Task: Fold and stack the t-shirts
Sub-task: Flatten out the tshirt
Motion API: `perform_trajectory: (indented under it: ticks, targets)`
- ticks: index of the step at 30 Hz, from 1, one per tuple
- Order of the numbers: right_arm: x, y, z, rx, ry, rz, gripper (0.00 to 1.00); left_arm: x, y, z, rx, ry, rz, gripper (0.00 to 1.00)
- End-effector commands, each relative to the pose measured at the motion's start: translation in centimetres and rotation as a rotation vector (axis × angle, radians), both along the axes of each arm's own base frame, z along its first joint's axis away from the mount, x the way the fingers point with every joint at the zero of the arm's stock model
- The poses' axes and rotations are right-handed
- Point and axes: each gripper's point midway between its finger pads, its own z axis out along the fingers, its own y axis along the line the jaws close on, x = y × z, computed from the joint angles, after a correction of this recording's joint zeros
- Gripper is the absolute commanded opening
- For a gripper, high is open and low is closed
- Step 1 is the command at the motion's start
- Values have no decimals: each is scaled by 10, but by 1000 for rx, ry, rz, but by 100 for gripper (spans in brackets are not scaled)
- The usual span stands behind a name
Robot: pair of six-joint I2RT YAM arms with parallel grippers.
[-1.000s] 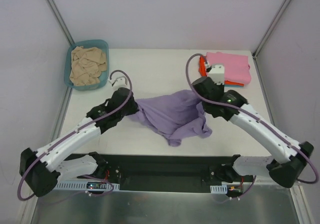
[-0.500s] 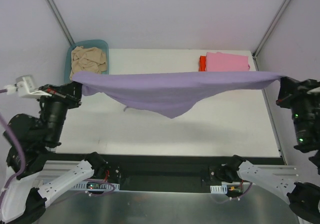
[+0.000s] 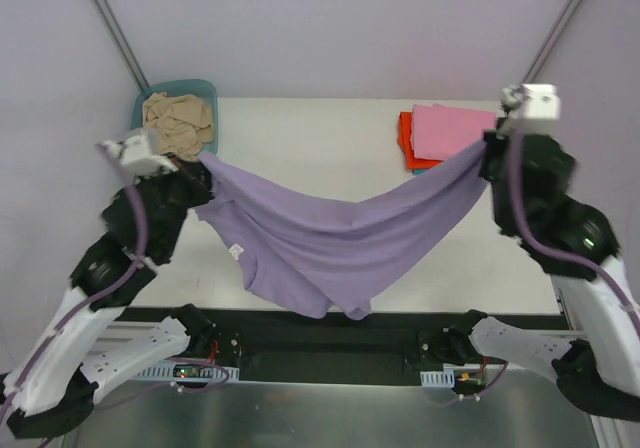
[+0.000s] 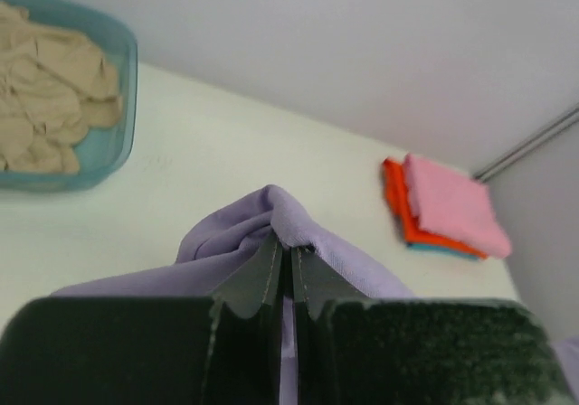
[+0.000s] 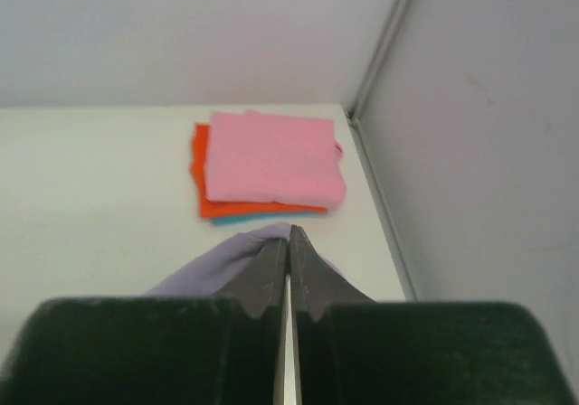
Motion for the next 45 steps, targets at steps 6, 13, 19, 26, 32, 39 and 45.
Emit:
perform_trajectory:
  ticks: [6,13,19,26,32,39,45]
  targets:
    - [128,-13,-223,-148,620,-266,19,92,-47,-232,144,730,-23,97]
    - [136,-26,-253,-146,706,-401,97,81,-30,-269,168,822,50,99]
    - [100,-7,-262,51,613,-235,97,55,13,-306,40,900,186,99]
    - [54,42,-289,252,609,108,97,60,36,-339,-159,912,194,93]
    - [25,39,-306,273,667,112,97,85,30,-357,-214,918,121,70]
    - [11,26,-311,259,670,61,97,100,30,-383,-247,1017,125,46]
    - [7,23,-310,251,668,57,97,105,33,-400,-242,1067,152,48]
